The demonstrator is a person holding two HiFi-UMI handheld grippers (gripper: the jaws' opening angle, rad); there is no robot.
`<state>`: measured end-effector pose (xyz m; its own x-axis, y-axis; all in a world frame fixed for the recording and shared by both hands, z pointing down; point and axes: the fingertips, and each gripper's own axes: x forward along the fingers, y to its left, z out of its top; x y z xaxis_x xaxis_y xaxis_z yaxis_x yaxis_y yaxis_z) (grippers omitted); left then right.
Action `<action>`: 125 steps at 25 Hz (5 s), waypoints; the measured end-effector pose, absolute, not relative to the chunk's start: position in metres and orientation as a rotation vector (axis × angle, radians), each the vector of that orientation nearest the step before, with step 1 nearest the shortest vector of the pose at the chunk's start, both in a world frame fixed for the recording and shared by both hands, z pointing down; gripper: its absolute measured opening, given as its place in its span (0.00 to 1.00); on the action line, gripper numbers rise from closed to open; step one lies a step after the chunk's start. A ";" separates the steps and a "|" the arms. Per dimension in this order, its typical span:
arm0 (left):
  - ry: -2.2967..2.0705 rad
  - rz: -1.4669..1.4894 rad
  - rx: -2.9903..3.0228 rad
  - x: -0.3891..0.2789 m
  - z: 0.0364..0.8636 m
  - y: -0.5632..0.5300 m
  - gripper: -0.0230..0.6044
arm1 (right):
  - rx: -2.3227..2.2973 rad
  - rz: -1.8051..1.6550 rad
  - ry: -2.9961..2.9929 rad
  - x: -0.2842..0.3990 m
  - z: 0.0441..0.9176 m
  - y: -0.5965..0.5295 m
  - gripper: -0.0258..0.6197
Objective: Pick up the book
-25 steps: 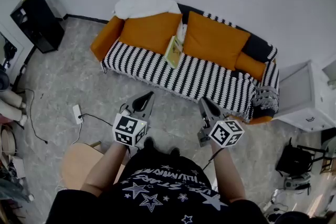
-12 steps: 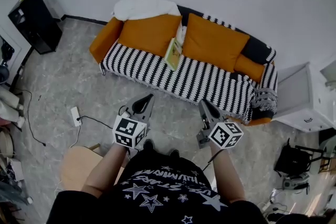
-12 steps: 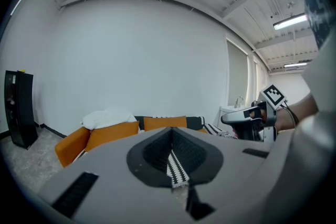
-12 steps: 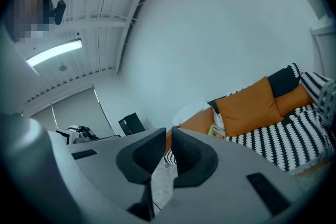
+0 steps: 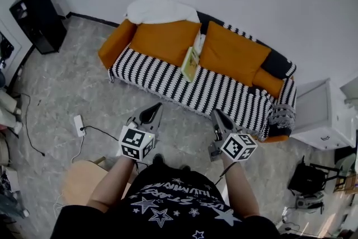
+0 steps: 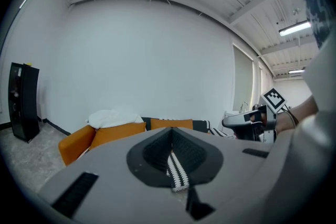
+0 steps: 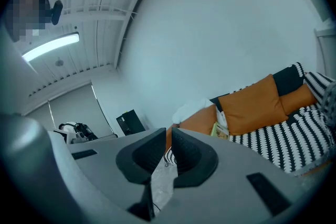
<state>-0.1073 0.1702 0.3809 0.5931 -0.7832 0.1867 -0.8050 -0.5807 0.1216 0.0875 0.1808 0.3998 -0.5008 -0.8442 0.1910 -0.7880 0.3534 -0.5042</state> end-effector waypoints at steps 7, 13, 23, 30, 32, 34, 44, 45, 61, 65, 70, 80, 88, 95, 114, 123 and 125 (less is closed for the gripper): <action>-1.377 0.151 2.572 -0.161 0.389 0.153 0.04 | -1.518 -0.891 2.536 0.039 0.415 0.165 0.11; -1.414 0.130 2.531 -0.187 0.392 0.138 0.04 | -1.530 -0.932 2.500 0.029 0.422 0.152 0.11; -1.445 0.157 2.492 -0.166 0.402 0.089 0.04 | -1.507 -0.982 2.486 0.054 0.438 0.103 0.11; -1.427 0.192 2.489 -0.124 0.408 0.042 0.04 | -1.497 -0.988 2.484 0.088 0.440 0.048 0.11; -1.415 0.203 2.486 -0.110 0.411 0.027 0.04 | -1.494 -0.991 2.484 0.100 0.441 0.033 0.11; -1.396 0.224 2.494 -0.093 0.415 0.012 0.04 | -1.498 -0.998 2.478 0.115 0.445 0.020 0.11; -1.378 0.328 2.496 -0.048 0.423 -0.043 0.04 | -1.479 -1.077 2.440 0.156 0.464 -0.038 0.11; -1.386 0.334 2.489 -0.047 0.423 -0.047 0.04 | -1.463 -1.081 2.450 0.156 0.464 -0.043 0.11; -1.435 0.339 2.453 -0.047 0.418 -0.090 0.04 | -1.381 -1.121 2.498 0.140 0.468 -0.112 0.11; -1.337 0.375 2.477 -0.053 0.433 -0.111 0.04 | -1.440 -1.112 2.470 0.128 0.469 -0.126 0.11; -1.165 0.434 2.541 -0.055 0.444 -0.150 0.04 | -1.576 -1.162 2.313 0.129 0.483 -0.146 0.11; -0.948 0.487 2.598 -0.067 0.468 -0.225 0.04 | -1.746 -1.209 2.132 0.103 0.510 -0.188 0.11; -0.779 0.548 2.616 -0.060 0.496 -0.266 0.04 | -1.887 -1.211 1.984 0.106 0.533 -0.206 0.11; -0.623 0.599 2.617 -0.052 0.520 -0.272 0.04 | -1.988 -1.198 1.950 0.089 0.551 -0.206 0.11; -0.580 0.628 2.578 -0.067 0.577 -0.297 0.04 | -2.037 -1.343 2.160 0.036 0.633 -0.221 0.20; -0.610 0.716 2.506 -0.075 0.627 -0.293 0.04 | -2.017 -1.472 2.197 0.021 0.686 -0.224 0.50; -0.599 0.726 2.502 -0.075 0.633 -0.289 0.04 | -2.013 -1.490 2.176 0.019 0.694 -0.225 0.52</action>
